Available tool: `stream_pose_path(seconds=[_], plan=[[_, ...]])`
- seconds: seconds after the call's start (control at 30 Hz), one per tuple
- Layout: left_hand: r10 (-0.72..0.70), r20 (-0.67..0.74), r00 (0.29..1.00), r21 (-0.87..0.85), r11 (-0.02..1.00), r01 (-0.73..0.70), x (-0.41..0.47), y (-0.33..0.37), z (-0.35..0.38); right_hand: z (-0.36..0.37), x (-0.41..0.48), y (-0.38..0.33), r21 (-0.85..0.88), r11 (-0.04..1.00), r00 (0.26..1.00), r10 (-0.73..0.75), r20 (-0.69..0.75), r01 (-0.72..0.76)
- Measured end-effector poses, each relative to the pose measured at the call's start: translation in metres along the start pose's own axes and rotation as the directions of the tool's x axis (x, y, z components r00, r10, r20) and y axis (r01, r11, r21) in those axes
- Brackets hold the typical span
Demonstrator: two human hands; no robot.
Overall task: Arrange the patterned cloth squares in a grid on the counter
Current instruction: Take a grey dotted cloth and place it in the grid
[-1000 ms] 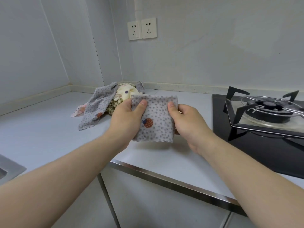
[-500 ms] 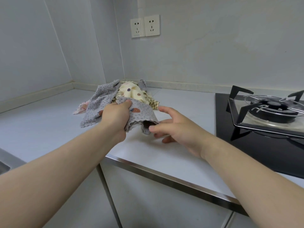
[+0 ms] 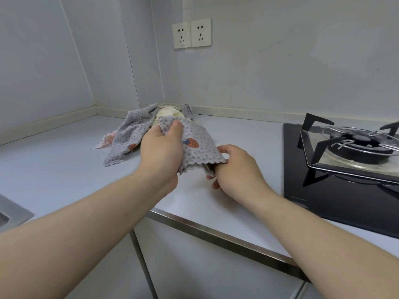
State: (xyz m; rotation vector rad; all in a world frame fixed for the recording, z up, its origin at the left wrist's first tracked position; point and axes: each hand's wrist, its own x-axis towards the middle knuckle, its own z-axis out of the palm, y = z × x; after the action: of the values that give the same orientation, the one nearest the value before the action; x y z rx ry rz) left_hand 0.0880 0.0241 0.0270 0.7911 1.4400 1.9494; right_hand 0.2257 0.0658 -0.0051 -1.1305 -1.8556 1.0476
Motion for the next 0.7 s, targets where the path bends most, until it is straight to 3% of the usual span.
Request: stream_pose_path(seconds=[0.2,0.37,0.47,0.57,0.7], plan=[[0.002,-0.045,0.999,0.032,0.999,0.0,0.005,0.003,-0.003,-0.004,0.001,-0.004,-0.061,0.998,1.0,-0.018,-0.014,0.017],[0.034,-0.049,0.998,0.07,0.997,-0.03,0.009,0.004,-0.004,-0.004,0.002,-0.006,-0.039,0.999,0.991,0.022,0.13,-0.017],[0.103,-0.055,0.993,0.125,0.988,-0.095,0.014,0.007,-0.01,-0.005,0.0,-0.008,0.124,0.991,0.961,0.005,0.275,-0.041],[0.201,0.001,0.98,0.179,0.964,-0.198,0.015,0.012,-0.014,-0.009,-0.002,-0.009,0.345,0.919,0.882,0.005,0.471,-0.189],[0.313,0.127,0.941,0.281,0.899,-0.337,0.007,0.016,-0.013,-0.019,0.002,-0.011,0.552,0.773,0.876,0.011,0.482,-0.314]])
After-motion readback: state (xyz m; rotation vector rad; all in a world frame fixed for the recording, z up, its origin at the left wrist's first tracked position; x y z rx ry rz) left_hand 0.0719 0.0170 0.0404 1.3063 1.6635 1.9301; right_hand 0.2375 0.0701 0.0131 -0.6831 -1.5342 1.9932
